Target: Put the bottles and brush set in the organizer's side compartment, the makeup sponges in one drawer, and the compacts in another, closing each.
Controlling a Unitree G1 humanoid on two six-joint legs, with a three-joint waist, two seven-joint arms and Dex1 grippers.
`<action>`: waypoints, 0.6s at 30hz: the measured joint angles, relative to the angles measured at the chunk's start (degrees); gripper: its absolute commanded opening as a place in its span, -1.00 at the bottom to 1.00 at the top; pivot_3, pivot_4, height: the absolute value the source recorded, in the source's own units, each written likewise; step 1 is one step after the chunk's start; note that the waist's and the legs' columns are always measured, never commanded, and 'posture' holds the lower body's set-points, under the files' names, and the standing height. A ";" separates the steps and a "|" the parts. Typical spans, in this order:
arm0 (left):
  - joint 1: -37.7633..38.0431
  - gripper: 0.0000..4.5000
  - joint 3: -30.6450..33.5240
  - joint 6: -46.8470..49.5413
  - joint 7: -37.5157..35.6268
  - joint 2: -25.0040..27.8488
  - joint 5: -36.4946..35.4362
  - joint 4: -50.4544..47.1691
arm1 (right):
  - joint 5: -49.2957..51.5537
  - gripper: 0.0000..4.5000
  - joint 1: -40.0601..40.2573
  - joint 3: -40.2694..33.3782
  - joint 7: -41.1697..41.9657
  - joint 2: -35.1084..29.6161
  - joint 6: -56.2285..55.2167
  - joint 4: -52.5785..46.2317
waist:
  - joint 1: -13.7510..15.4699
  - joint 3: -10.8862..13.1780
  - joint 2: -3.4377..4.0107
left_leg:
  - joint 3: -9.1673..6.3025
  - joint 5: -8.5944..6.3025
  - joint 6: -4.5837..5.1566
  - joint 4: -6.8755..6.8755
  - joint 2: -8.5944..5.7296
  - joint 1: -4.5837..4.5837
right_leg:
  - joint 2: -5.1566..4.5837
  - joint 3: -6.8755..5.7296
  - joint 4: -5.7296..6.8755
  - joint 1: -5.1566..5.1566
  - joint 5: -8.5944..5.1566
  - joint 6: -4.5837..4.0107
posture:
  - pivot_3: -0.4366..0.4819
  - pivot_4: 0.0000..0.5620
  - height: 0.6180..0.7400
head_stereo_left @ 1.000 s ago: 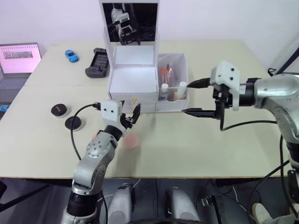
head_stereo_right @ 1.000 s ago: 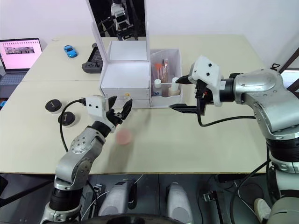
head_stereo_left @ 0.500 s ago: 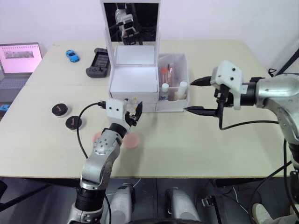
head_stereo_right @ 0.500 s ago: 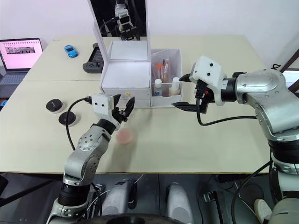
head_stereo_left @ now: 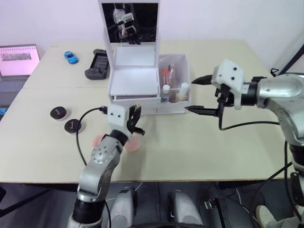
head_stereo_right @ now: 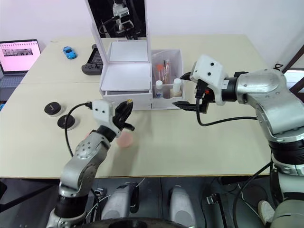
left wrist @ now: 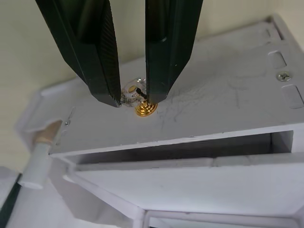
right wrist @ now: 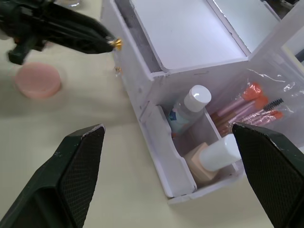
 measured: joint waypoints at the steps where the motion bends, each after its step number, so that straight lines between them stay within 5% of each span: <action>1: 0.81 -0.91 0.36 1.04 -0.37 0.47 -0.72 -1.43 | -0.12 1.00 0.00 0.14 -0.05 0.45 -0.06 0.19 | 0.03 0.00 0.00 | 0.00 0.00 0.00 0.02 0.01 0.00 | 0.01 0.00 -0.01 0.02 -0.06 -0.11 | -0.05 -0.47 1.00; 18: 6.59 -0.91 4.07 15.73 0.59 3.68 -9.53 -15.86 | -1.11 1.00 0.00 2.00 -0.17 4.58 -1.91 2.73 | 0.15 0.00 -0.01 | 0.01 -0.01 0.00 0.06 -0.01 -0.02 | -0.02 0.01 -0.07 0.06 -0.09 -0.16 | -0.05 -0.47 1.00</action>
